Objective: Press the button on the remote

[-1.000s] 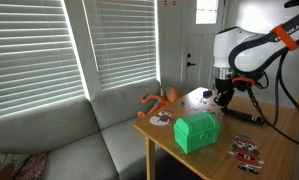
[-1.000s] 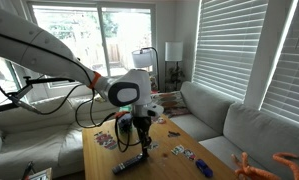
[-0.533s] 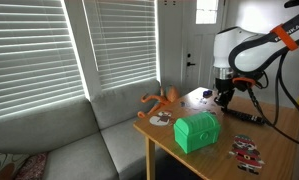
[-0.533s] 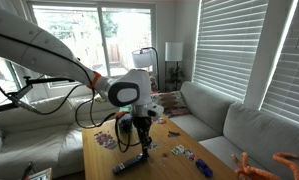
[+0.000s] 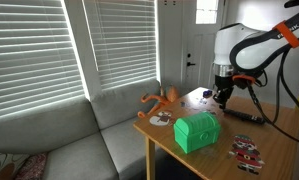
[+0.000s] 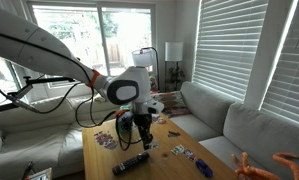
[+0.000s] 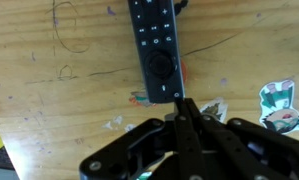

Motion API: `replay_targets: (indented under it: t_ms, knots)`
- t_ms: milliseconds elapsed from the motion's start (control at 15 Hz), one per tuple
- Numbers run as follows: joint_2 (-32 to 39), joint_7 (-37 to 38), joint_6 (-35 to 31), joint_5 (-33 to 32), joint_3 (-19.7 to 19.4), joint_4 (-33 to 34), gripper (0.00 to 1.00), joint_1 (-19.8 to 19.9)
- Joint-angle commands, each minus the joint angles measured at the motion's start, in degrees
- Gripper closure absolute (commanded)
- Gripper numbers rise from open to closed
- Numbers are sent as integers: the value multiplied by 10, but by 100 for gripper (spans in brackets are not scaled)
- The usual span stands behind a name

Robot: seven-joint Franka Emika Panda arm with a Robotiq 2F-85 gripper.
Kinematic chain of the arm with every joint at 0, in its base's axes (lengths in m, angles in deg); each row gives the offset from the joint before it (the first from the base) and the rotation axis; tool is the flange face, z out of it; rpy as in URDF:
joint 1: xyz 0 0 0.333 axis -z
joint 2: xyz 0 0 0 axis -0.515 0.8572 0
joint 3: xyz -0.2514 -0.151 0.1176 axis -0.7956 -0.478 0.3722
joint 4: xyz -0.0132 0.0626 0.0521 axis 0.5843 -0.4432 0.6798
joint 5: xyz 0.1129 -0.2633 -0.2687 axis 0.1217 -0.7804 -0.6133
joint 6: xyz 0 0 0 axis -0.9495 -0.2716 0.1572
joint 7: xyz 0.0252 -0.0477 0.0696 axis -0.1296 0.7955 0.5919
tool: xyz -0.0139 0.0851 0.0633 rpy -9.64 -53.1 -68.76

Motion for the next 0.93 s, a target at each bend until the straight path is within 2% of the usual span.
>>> replay_targets:
  t_ms: [0, 600, 867]
  knots:
    - [-26, -11, -6, -1, 0, -11, 64, 0]
    - [-86, -64, 5, 9, 1, -22, 2, 1]
    - [-129, -92, 16, 25, 1, -32, 0, -1]
